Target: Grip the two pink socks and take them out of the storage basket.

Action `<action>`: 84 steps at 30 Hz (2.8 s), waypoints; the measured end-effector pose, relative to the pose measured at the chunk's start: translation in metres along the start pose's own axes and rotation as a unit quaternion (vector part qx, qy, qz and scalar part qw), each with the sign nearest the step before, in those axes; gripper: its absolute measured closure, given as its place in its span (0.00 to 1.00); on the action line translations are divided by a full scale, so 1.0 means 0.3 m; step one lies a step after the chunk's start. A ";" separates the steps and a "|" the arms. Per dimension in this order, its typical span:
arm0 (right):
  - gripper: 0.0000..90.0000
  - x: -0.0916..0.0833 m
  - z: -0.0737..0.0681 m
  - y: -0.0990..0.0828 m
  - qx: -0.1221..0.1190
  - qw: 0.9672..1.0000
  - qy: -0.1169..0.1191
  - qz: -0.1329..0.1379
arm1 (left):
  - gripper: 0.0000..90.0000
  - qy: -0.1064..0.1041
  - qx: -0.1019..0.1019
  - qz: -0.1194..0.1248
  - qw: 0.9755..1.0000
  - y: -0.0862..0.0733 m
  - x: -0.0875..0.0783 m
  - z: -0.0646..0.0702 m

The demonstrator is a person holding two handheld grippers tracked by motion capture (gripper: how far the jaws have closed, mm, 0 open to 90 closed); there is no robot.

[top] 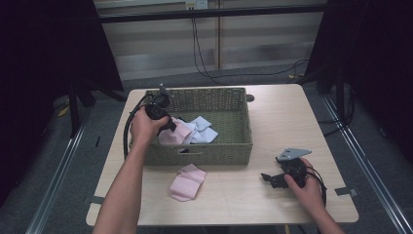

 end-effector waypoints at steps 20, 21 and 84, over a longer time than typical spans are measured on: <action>0.12 0.000 0.000 0.000 0.001 1.000 0.000 0.000 | 0.96 -0.006 0.029 0.015 0.999 0.046 -0.174 0.071; 0.12 0.000 0.000 0.000 0.001 1.000 0.000 0.000 | 0.96 -0.006 0.030 0.015 0.999 0.049 -0.182 0.074; 0.12 0.000 0.000 0.000 0.000 1.000 0.000 0.000 | 0.96 -0.031 0.094 0.031 0.995 -0.021 -0.343 0.250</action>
Point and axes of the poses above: each handheld gripper's, and its own axes: x roughly forward along the jaws, y roughly out of its top, z roughly to its right, the point moved 6 cm from there along x, roughly forward along the jaws, and after that the axes turned 3 degrees about x, right-handed, at the moved point
